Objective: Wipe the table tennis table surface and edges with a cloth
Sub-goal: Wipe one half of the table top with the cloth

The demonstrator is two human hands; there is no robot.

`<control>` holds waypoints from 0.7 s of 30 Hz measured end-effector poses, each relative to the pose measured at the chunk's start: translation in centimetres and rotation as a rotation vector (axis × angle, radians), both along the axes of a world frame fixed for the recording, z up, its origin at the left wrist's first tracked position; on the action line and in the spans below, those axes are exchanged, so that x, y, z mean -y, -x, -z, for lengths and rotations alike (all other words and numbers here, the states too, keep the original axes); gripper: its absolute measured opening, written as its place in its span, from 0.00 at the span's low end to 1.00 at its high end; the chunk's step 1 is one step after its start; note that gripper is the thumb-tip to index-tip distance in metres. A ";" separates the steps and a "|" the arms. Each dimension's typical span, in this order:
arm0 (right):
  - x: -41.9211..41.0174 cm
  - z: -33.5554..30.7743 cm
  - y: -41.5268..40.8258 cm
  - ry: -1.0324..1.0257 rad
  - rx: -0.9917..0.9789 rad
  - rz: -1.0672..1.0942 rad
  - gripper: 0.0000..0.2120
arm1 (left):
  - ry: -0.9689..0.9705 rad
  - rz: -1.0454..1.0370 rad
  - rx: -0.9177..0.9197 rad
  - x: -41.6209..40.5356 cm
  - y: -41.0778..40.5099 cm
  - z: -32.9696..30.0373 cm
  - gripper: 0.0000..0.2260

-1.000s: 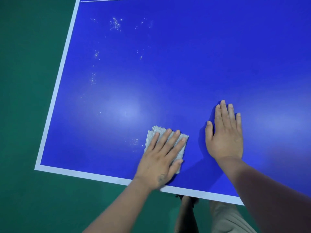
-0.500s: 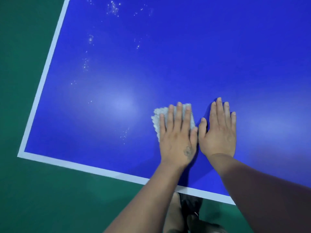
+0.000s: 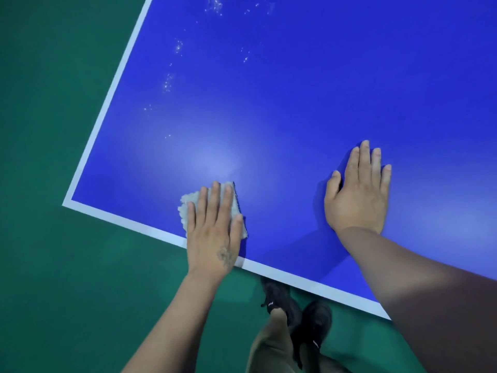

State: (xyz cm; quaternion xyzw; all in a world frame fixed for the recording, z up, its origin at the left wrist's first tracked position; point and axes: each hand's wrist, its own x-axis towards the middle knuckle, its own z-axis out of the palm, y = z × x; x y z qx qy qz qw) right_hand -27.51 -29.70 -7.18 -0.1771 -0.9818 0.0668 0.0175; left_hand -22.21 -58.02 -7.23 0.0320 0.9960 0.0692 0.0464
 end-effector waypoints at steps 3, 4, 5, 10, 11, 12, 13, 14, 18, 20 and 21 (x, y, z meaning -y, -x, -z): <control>0.0 0.2 0.1 -0.020 -0.006 -0.002 0.33 | -0.007 -0.193 -0.036 -1.8 3.7 0.7 0.29; 0.0 0.3 0.1 -0.028 -0.004 0.000 0.33 | -0.021 -0.244 -0.044 -2.9 4.7 0.9 0.29; -0.1 0.4 0.0 -0.034 -0.005 0.000 0.33 | -0.032 -0.279 -0.049 -4.0 5.6 1.1 0.29; -0.1 0.5 0.0 -0.032 -0.015 -0.005 0.33 | -0.031 -0.179 -0.107 -8.9 6.2 1.0 0.29; -0.1 0.5 0.0 -0.029 -0.015 -0.003 0.33 | -0.029 -0.121 -0.111 -9.5 5.4 0.8 0.29; -0.2 0.4 -0.1 -0.029 -0.013 -0.001 0.33 | -0.032 -0.059 -0.113 -9.8 4.4 0.7 0.29; -0.2 0.3 -0.1 -0.031 -0.011 -0.001 0.33 | -0.039 -0.001 -0.108 -9.9 3.3 0.5 0.28; -0.3 0.3 -0.2 -0.032 -0.008 -0.001 0.33 | -0.046 0.047 -0.097 -9.7 2.1 0.4 0.28; -0.2 0.3 -0.3 -0.042 -0.001 0.010 0.33 | -0.068 0.116 -0.062 -6.3 -1.4 0.2 0.29; -0.2 0.3 -0.2 -0.038 -0.003 0.007 0.33 | -0.064 0.085 -0.061 -4.0 -1.4 0.0 0.29; -0.2 0.3 -0.1 -0.038 -0.003 0.006 0.33 | -0.057 0.059 -0.054 -2.9 -0.8 0.0 0.29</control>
